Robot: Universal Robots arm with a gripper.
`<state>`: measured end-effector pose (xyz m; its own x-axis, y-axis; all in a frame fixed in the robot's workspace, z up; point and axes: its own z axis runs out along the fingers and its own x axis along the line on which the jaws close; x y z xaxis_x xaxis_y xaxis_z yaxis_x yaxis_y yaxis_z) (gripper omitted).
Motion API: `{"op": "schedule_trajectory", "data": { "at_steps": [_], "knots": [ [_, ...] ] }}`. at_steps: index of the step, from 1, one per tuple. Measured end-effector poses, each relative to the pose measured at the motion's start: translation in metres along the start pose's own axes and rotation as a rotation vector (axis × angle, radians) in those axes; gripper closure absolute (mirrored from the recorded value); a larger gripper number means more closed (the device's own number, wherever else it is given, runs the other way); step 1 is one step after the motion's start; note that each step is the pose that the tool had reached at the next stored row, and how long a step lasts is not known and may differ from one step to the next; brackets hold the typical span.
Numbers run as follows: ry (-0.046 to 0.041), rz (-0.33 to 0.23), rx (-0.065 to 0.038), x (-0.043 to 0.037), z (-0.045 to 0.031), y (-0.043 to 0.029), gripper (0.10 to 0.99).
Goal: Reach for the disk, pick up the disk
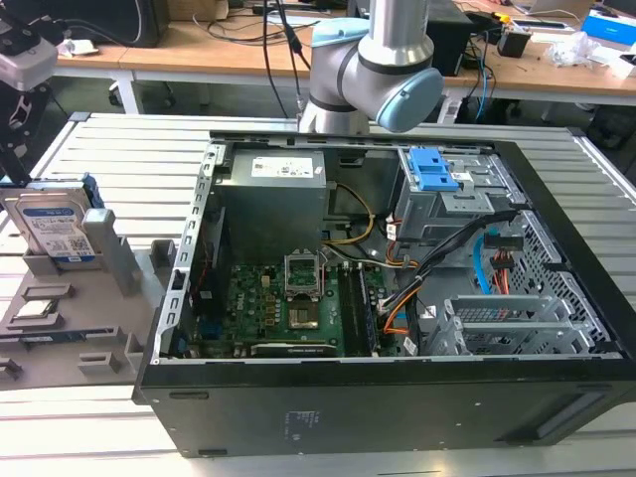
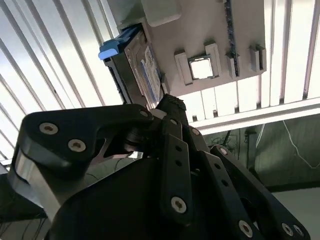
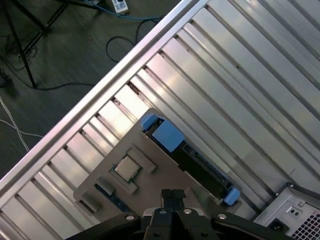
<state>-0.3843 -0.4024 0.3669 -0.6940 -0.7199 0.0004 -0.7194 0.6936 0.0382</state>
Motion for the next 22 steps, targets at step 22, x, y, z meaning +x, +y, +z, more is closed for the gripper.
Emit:
{"op": "schedule_trajectory", "data": {
  "at_steps": [22],
  "knots": [
    [0.0124,-0.322,0.000,0.0000,0.0000,0.0000,0.980]
  ]
}}
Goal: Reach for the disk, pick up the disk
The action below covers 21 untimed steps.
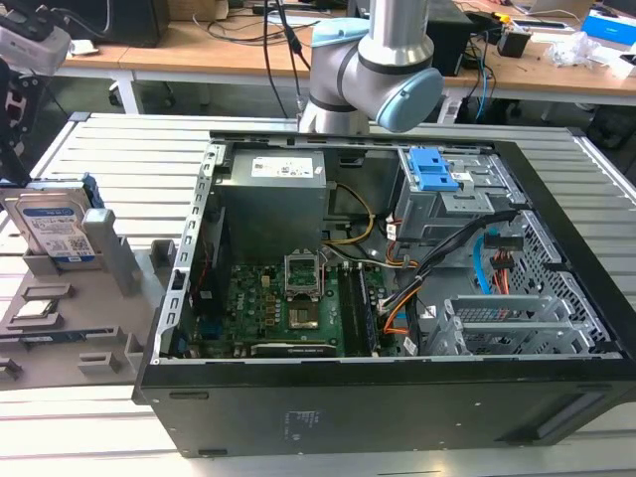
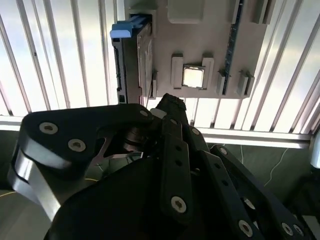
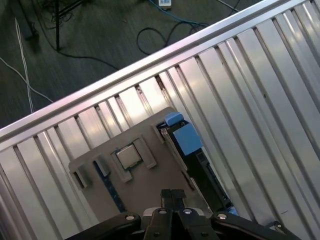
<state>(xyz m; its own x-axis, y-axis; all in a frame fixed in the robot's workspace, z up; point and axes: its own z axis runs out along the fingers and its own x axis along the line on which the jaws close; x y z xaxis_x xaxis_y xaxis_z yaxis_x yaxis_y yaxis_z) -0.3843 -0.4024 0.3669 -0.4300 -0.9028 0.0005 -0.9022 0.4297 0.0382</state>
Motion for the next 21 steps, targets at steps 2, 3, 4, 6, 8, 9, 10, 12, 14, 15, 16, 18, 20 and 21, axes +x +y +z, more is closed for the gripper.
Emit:
{"op": "schedule_trajectory", "data": {
  "at_steps": [2,3,4,6,8,9,10,12,14,15,16,18,20,21],
  "knots": [
    [0.0009,-0.024,0.000,0.0000,0.0000,0.0000,0.980],
    [0.0014,-0.036,0.000,0.0000,0.0000,0.0000,0.980],
    [0.0019,-0.050,0.000,0.0000,0.0000,0.0000,0.980],
    [0.0032,-0.083,0.000,0.0000,0.0000,0.0000,0.980],
    [0.0051,-0.131,0.000,0.0000,0.0000,0.0000,0.980],
    [0.0055,-0.143,0.000,0.0000,0.0000,0.0000,0.980],
    [0.0060,-0.157,0.000,0.0000,0.0000,0.0000,0.980],
    [0.0070,-0.182,0.000,0.0000,0.0000,0.0000,0.980],
    [0.0082,-0.215,0.000,0.0000,0.0000,0.0000,0.980],
    [0.0087,-0.227,0.000,0.0000,0.0000,0.0000,0.980],
    [0.0095,-0.249,0.000,0.0000,0.0000,0.0000,0.980],
    [0.0106,-0.277,0.000,0.0000,0.0000,0.0000,0.980],
    [0.0115,-0.301,0.000,0.0000,0.0000,0.0000,0.980],
    [0.0120,-0.314,0.000,0.0000,0.0000,0.0000,0.980]
  ]
}}
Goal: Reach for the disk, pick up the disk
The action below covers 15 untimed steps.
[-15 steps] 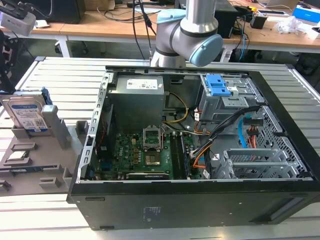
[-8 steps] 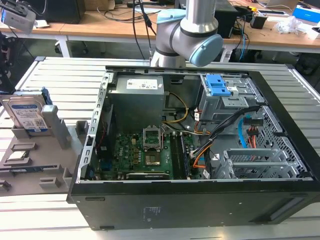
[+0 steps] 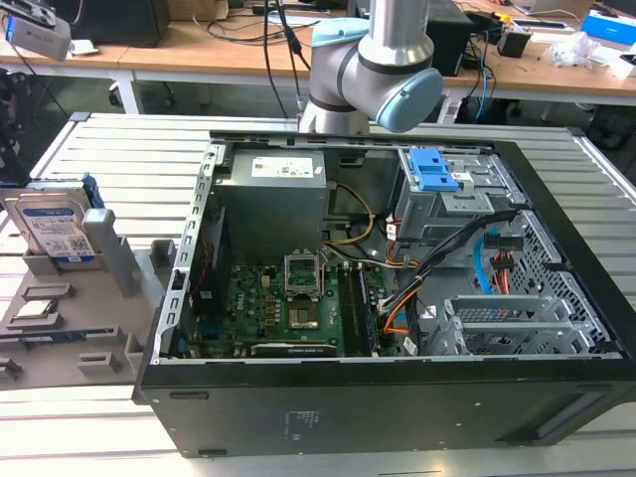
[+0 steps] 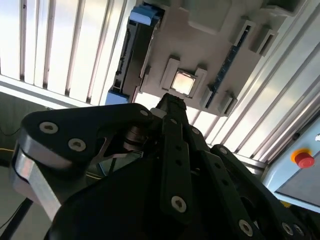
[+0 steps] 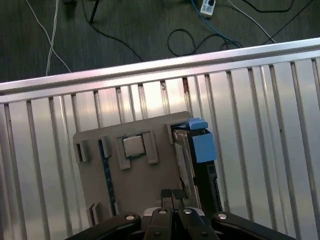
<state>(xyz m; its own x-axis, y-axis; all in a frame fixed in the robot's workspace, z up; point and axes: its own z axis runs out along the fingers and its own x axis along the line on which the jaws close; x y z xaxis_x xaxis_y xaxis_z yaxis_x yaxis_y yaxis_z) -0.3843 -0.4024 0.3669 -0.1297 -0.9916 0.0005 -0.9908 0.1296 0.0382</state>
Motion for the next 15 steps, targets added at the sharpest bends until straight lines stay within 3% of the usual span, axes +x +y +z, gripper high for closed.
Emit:
{"op": "schedule_trajectory", "data": {
  "at_steps": [11,15],
  "knots": [
    [0.0067,-0.177,0.000,0.0000,0.0000,0.0000,0.980],
    [0.0070,-0.183,0.000,-0.0001,0.0000,0.0000,0.980]
  ]
}}
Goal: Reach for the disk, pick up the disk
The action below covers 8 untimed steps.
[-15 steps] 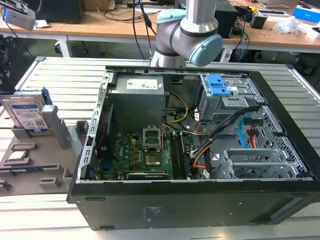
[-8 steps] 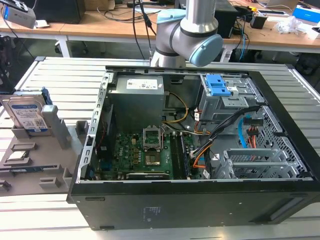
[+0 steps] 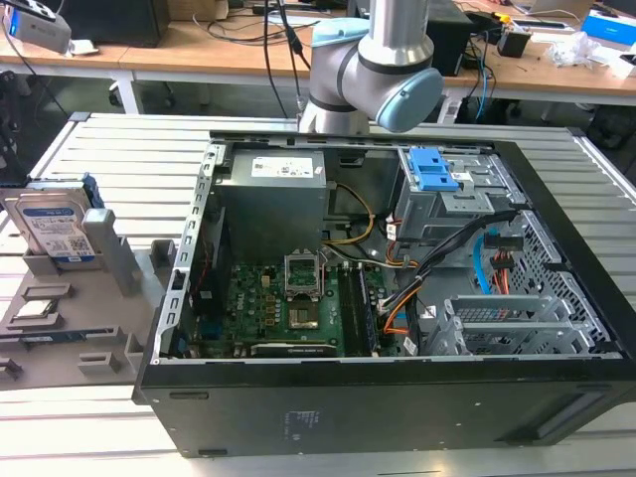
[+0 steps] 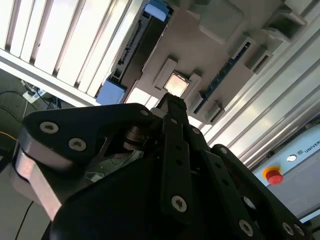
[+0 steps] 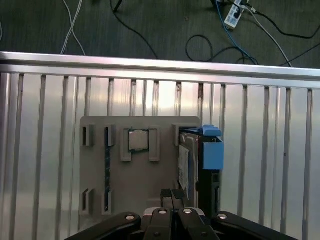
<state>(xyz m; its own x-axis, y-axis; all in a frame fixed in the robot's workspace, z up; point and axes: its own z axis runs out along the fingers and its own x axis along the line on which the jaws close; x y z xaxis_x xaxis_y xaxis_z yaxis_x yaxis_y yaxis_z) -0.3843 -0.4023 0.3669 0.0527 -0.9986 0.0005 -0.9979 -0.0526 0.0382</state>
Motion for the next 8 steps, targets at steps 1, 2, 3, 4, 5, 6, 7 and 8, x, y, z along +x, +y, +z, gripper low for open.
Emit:
{"op": "schedule_trajectory", "data": {
  "at_steps": [1,2,3,4,5,6,7,8],
  "knots": [
    [0.0001,0.000,0.000,-0.0001,0.0000,0.0005,0.980],
    [-0.0001,0.000,0.000,-0.0003,0.0001,0.0016,0.980],
    [0.0000,0.000,0.000,-0.0002,0.0001,0.0035,0.980],
    [0.0000,0.000,0.000,-0.0003,0.0003,0.0052,0.980],
    [0.0000,0.000,0.000,-0.0005,0.0004,0.0079,0.980],
    [0.0000,0.000,0.000,-0.0007,0.0005,0.0099,0.980],
    [-0.0001,0.000,0.000,-0.0012,0.0007,0.0132,0.980],
    [0.0000,0.000,0.000,-0.0022,0.0007,0.0159,0.980]
  ]
}}
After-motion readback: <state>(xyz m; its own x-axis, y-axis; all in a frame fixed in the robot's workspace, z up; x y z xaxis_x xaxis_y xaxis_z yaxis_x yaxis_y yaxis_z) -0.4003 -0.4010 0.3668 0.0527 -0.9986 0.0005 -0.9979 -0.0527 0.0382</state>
